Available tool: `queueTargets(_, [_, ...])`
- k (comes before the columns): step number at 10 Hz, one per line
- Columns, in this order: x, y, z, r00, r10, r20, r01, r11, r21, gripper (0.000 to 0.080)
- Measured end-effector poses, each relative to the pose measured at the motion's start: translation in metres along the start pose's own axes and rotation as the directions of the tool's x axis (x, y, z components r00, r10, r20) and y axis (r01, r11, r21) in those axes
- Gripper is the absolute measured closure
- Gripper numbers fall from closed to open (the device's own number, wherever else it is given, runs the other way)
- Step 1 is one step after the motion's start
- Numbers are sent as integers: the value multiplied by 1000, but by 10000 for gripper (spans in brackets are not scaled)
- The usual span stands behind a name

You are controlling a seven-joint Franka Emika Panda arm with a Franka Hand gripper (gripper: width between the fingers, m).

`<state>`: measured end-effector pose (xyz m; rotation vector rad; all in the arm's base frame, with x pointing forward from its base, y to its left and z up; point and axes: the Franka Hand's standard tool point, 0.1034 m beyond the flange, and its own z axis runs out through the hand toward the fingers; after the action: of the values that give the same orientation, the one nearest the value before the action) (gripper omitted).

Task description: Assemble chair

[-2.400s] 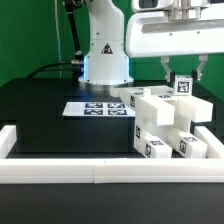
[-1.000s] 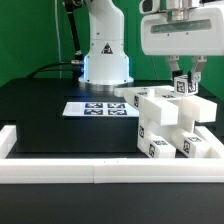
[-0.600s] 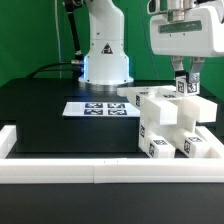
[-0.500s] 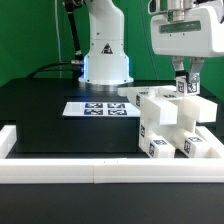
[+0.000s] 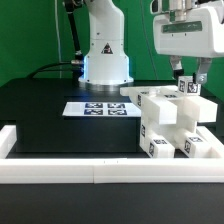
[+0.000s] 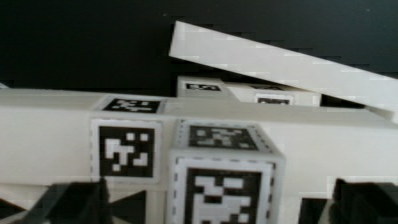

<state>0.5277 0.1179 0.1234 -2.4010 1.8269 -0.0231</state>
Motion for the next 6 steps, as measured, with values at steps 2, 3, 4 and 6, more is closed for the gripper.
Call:
queueTargets(2, [-1, 0, 0, 971, -239, -1, 239, 971, 0, 158])
queueTargets(3, [-1, 0, 0, 928, -373, -1, 373, 928, 0, 151])
queueTargets(4, [-1, 0, 1, 874, -485, -1, 485, 874, -1, 151])
queueTargets(6, [-2, 1, 3, 793, -609, 1, 609, 793, -5, 150])
